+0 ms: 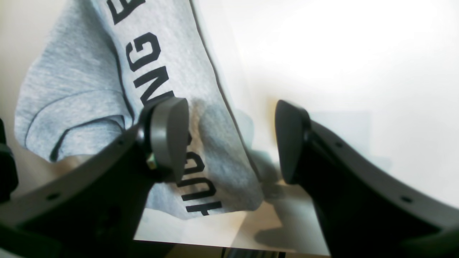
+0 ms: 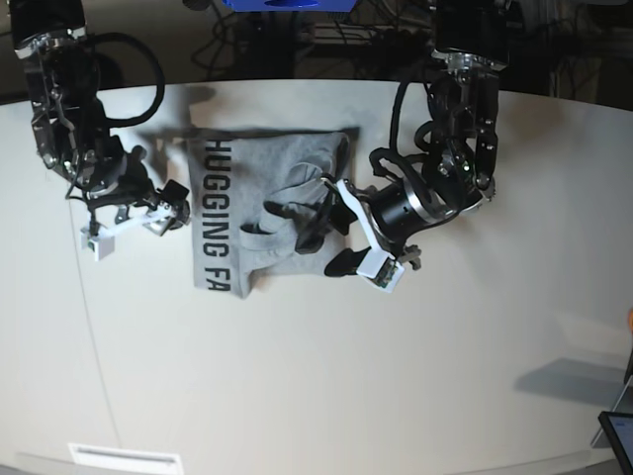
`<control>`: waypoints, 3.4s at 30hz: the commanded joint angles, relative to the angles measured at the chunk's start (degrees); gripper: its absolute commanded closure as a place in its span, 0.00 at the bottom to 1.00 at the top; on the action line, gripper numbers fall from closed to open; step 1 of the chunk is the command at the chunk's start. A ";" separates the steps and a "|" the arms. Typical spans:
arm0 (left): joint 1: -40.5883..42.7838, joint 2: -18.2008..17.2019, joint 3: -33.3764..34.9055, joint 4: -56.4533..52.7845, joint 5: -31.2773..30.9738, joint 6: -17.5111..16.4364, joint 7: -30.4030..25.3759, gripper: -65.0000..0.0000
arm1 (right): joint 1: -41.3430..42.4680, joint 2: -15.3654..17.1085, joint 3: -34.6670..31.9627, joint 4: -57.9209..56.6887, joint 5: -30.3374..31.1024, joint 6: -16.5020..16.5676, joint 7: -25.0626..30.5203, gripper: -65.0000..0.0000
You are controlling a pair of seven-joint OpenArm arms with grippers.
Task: Fold the T-shirt properly
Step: 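Grasp the loose fabric on the bundle with the left gripper and tuck it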
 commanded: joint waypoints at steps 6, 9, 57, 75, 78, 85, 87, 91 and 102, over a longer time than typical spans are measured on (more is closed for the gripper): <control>-3.13 0.10 -0.01 -4.10 -1.02 -0.15 -1.64 0.51 | 0.81 0.67 0.28 0.75 -0.04 0.16 0.72 0.44; -3.48 0.98 -0.01 -4.72 -1.02 -0.15 -1.64 0.50 | 0.98 0.76 0.28 0.75 -0.04 0.16 0.72 0.44; -5.33 4.14 -6.34 -2.43 -1.55 -0.24 5.92 0.41 | 1.07 0.85 0.28 0.75 -0.04 0.16 0.54 0.44; -5.59 8.45 2.19 -6.91 -1.11 -0.15 5.75 0.41 | 0.81 0.58 0.28 0.75 -0.04 0.16 0.46 0.44; -5.59 8.45 2.19 -8.50 -1.11 -0.15 5.75 0.42 | 0.81 0.50 0.28 0.75 -0.04 0.16 0.46 0.44; -5.59 8.54 2.28 -9.29 -1.11 -0.15 5.75 0.42 | 0.72 0.50 0.28 0.75 -0.04 0.16 0.46 0.44; -5.59 8.54 2.28 -9.29 -1.11 -0.15 5.75 0.45 | 0.72 0.50 0.28 0.75 -0.04 0.16 0.46 0.44; -5.59 8.54 2.19 -9.29 -1.11 -0.15 5.75 0.90 | 0.72 0.50 0.28 0.75 -0.04 0.16 0.46 0.44; -5.59 8.45 1.40 -8.85 -1.11 -0.06 5.75 1.00 | 0.72 0.50 0.28 0.75 -0.04 0.16 0.46 0.44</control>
